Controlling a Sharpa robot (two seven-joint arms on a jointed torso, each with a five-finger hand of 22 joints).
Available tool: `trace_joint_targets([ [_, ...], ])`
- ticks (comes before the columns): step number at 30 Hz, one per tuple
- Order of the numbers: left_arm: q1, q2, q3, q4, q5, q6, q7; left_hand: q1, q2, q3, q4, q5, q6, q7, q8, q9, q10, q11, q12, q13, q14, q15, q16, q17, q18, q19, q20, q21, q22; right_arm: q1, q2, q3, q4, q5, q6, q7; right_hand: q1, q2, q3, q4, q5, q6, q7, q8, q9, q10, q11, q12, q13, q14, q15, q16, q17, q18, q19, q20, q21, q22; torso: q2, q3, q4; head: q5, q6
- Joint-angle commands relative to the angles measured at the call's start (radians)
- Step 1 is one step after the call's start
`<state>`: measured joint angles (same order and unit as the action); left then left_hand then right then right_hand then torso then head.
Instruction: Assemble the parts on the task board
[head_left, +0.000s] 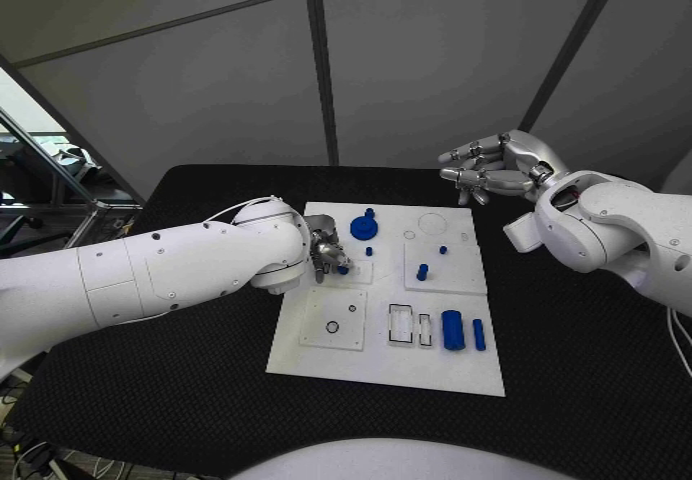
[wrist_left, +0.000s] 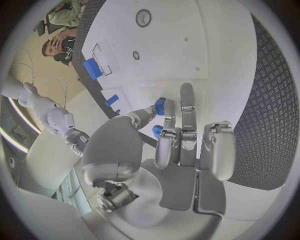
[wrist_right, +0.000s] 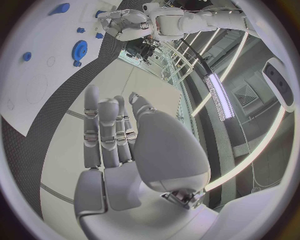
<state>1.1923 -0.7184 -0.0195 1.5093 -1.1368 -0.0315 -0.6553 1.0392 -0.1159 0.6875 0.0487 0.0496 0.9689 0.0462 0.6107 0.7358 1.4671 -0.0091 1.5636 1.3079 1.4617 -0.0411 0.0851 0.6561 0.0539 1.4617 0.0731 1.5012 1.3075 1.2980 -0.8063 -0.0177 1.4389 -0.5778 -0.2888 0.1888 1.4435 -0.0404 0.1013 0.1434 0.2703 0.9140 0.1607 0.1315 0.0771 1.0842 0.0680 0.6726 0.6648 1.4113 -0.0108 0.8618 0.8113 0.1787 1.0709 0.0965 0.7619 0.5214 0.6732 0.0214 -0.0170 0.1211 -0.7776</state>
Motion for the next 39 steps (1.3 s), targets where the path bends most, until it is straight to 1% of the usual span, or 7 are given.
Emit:
trace_joint_targets([
  [1, -0.003, 0.002, -0.003, -0.005, 0.007, 0.03, -0.014, -0.016, 0.001, -0.014, 0.008, -0.002, 0.003, -0.003, -0.002, -0.001, 0.093, -0.005, -0.005, 0.247, 0.005, -0.001, -0.005, 0.001, -0.029, 0.048, -0.005, 0.002, 0.183, 0.002, 0.0, 0.001, 0.002, -0.001, 0.007, 0.011, -0.002, 0.0, 0.004, 0.0, 0.006, -0.006, 0.001, 0.004, -0.001, -0.003, 0.001, -0.003, -0.001, 0.007, 0.001, -0.003, 0.001, 0.005, 0.008, 0.002, -0.005, -0.001, 0.0, 0.0001, 0.0, -0.001, 0.0],
  [11, -0.003, 0.011, -0.003, -0.012, 0.008, 0.027, -0.012, -0.051, -0.003, -0.079, 0.049, -0.002, 0.01, -0.005, 0.003, 0.001, 0.092, -0.006, -0.007, 0.245, 0.006, -0.002, -0.005, 0.003, -0.03, 0.051, -0.007, 0.005, 0.187, 0.002, 0.0, 0.001, 0.003, -0.001, 0.007, 0.012, -0.003, -0.001, 0.004, 0.001, 0.007, -0.006, 0.001, 0.005, -0.001, -0.003, 0.001, -0.002, -0.002, 0.007, 0.001, -0.005, 0.0, 0.005, 0.008, 0.002, -0.006, -0.002, 0.0, 0.0002, 0.0, -0.005, -0.001],
  [20, -0.003, 0.013, -0.003, -0.016, 0.008, 0.011, -0.01, -0.076, 0.0, -0.132, 0.086, -0.002, 0.017, -0.006, 0.008, 0.003, 0.093, -0.007, -0.005, 0.247, 0.006, -0.003, -0.006, 0.005, -0.031, 0.054, -0.008, 0.007, 0.191, 0.002, -0.002, 0.001, 0.005, -0.001, 0.006, 0.012, -0.004, -0.001, 0.004, 0.002, 0.007, -0.006, 0.001, 0.005, -0.001, -0.003, 0.001, -0.002, -0.002, 0.008, 0.001, -0.007, -0.001, 0.005, 0.009, 0.002, -0.008, -0.003, 0.0, 0.0001, 0.0006, -0.006, 0.001],
  [31, -0.003, -0.002, -0.001, -0.004, 0.008, 0.013, -0.012, -0.103, -0.026, -0.245, 0.142, -0.002, 0.022, -0.006, 0.013, 0.006, 0.094, -0.007, -0.004, 0.248, 0.007, -0.003, -0.007, 0.008, -0.033, 0.058, -0.008, 0.011, 0.198, 0.002, -0.005, 0.001, 0.005, -0.001, 0.007, 0.013, -0.004, -0.001, 0.004, 0.002, 0.007, -0.006, 0.001, 0.005, -0.001, -0.003, 0.001, -0.002, -0.002, 0.008, 0.001, -0.007, -0.001, 0.005, 0.009, 0.002, -0.008, -0.003, -0.001, -0.001, 0.0014, -0.008, 0.002],
  [34, -0.003, -0.007, 0.004, 0.001, 0.008, 0.013, -0.012, -0.104, -0.034, -0.286, 0.162, -0.002, 0.023, -0.007, 0.015, 0.007, 0.095, -0.008, -0.003, 0.249, 0.007, -0.003, -0.008, 0.009, -0.033, 0.059, -0.009, 0.012, 0.199, 0.002, -0.005, 0.001, 0.004, -0.001, 0.007, 0.013, -0.008, -0.002, 0.002, 0.004, 0.007, -0.007, 0.001, 0.006, -0.001, -0.003, 0.001, -0.002, -0.003, 0.008, 0.001, -0.009, -0.001, 0.005, 0.01, 0.002, -0.009, -0.004, 0.0, -0.0009, 0.0012, -0.008, 0.002],
  [38, -0.003, -0.012, 0.019, 0.006, 0.008, 0.012, -0.012, -0.082, -0.026, -0.35, 0.196, -0.002, 0.023, -0.009, 0.018, 0.009, 0.095, -0.009, -0.003, 0.249, 0.007, -0.004, -0.008, 0.01, -0.034, 0.061, -0.009, 0.013, 0.201, 0.002, -0.005, 0.001, 0.004, -0.001, 0.007, 0.013, -0.011, -0.003, 0.001, 0.006, 0.007, -0.007, 0.001, 0.007, -0.001, -0.003, 0.001, -0.001, -0.004, 0.009, 0.001, -0.011, 0.0, 0.005, 0.011, 0.002, -0.011, -0.005, 0.0, -0.0009, 0.001, -0.007, 0.002],
  [39, -0.003, -0.013, 0.024, 0.008, 0.008, 0.012, -0.012, -0.075, -0.024, -0.361, 0.202, -0.002, 0.023, -0.008, 0.018, 0.009, 0.095, -0.009, -0.003, 0.25, 0.007, -0.004, -0.008, 0.011, -0.034, 0.061, -0.009, 0.013, 0.201, 0.002, -0.005, 0.001, 0.003, -0.001, 0.007, 0.013, -0.011, -0.003, 0.001, 0.006, 0.007, -0.007, 0.001, 0.007, -0.001, -0.003, 0.001, -0.001, -0.004, 0.009, 0.001, -0.011, 0.0, 0.005, 0.011, 0.002, -0.011, -0.005, 0.0, -0.0008, 0.0005, -0.007, 0.002],
])
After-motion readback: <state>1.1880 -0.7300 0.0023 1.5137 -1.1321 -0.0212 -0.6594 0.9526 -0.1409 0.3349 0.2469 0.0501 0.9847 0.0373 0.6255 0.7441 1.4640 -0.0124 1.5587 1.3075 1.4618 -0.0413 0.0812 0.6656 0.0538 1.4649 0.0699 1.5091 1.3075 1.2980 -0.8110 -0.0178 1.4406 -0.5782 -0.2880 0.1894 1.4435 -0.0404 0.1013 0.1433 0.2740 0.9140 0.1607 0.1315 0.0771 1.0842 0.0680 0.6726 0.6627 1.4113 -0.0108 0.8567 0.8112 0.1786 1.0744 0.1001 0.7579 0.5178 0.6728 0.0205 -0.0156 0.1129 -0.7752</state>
